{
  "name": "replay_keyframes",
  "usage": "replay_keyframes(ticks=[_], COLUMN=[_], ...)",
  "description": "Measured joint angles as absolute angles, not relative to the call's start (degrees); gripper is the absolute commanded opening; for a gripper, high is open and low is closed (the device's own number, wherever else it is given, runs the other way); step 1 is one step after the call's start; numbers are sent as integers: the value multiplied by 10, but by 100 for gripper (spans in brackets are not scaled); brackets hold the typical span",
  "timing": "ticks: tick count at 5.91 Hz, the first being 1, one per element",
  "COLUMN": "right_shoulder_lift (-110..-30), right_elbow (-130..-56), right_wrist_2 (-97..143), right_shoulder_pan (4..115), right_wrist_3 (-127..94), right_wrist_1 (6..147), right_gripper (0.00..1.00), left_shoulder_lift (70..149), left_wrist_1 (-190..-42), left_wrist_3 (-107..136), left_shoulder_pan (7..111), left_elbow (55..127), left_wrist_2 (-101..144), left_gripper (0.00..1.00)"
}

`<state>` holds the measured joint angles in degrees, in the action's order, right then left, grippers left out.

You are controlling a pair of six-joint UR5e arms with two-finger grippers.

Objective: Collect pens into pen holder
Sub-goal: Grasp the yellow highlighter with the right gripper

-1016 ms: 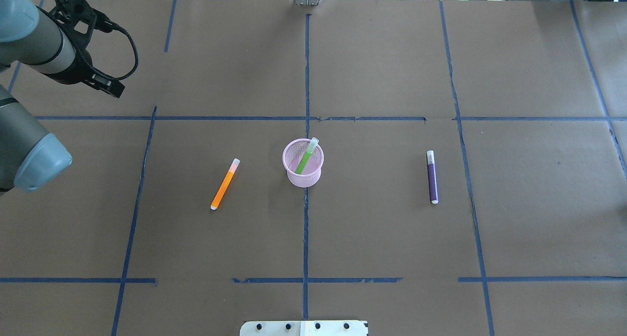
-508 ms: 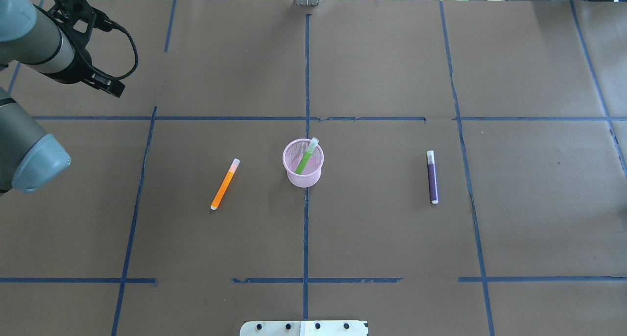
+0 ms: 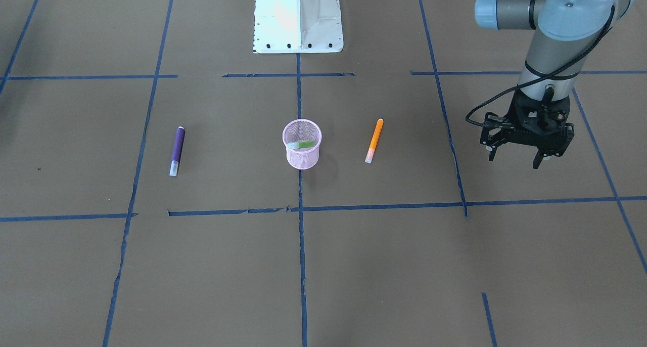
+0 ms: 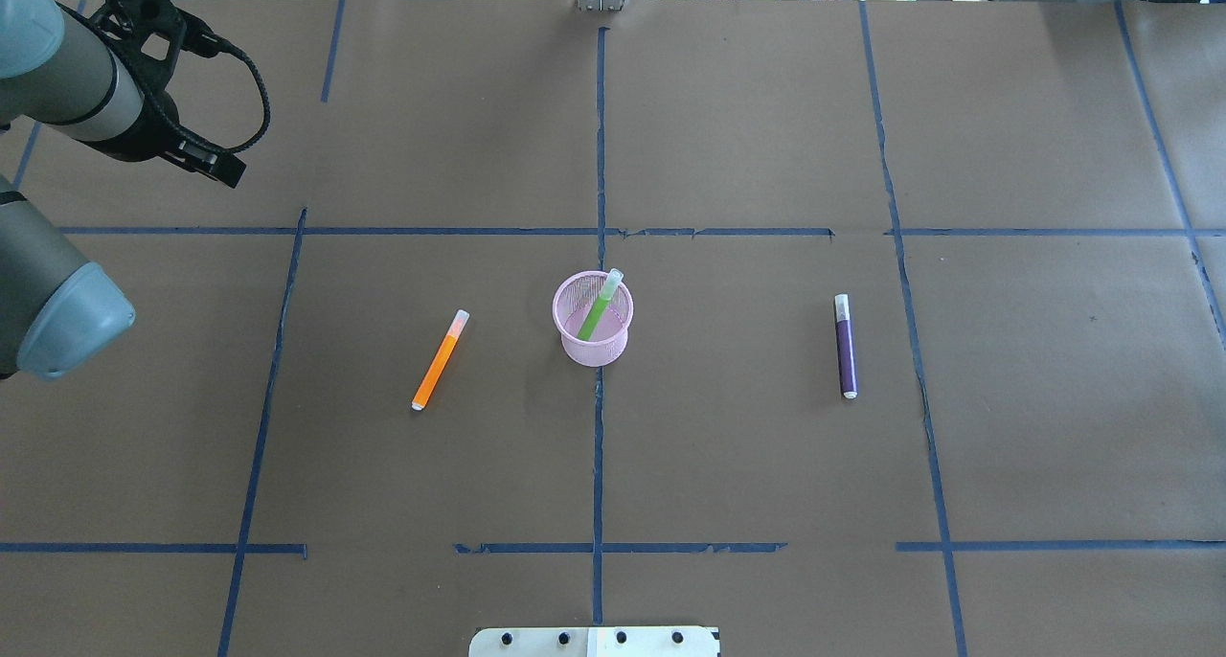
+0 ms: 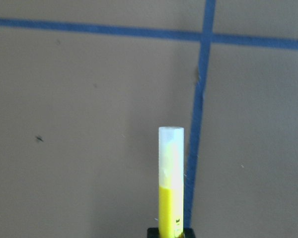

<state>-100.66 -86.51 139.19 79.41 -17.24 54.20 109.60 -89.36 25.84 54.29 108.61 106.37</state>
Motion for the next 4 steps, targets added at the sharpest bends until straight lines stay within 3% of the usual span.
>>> replay_keyframes(ticks=[2, 4], right_shoulder_lift=[-952, -822], right_elbow=[-956, -981], right_wrist_2=[1391, 1373], right_shoulder_pan=[749, 665], right_wrist_3=[-322, -461], right_wrist_1=[542, 540], right_gripper=[0, 0], left_shoulder_lift=[1095, 1089], left_wrist_1=[-893, -894], left_wrist_3=[257, 253], left_shoulder_pan=[543, 554], left_elbow=[1088, 1087], left_wrist_2=[1065, 1076], left_gripper=[84, 86])
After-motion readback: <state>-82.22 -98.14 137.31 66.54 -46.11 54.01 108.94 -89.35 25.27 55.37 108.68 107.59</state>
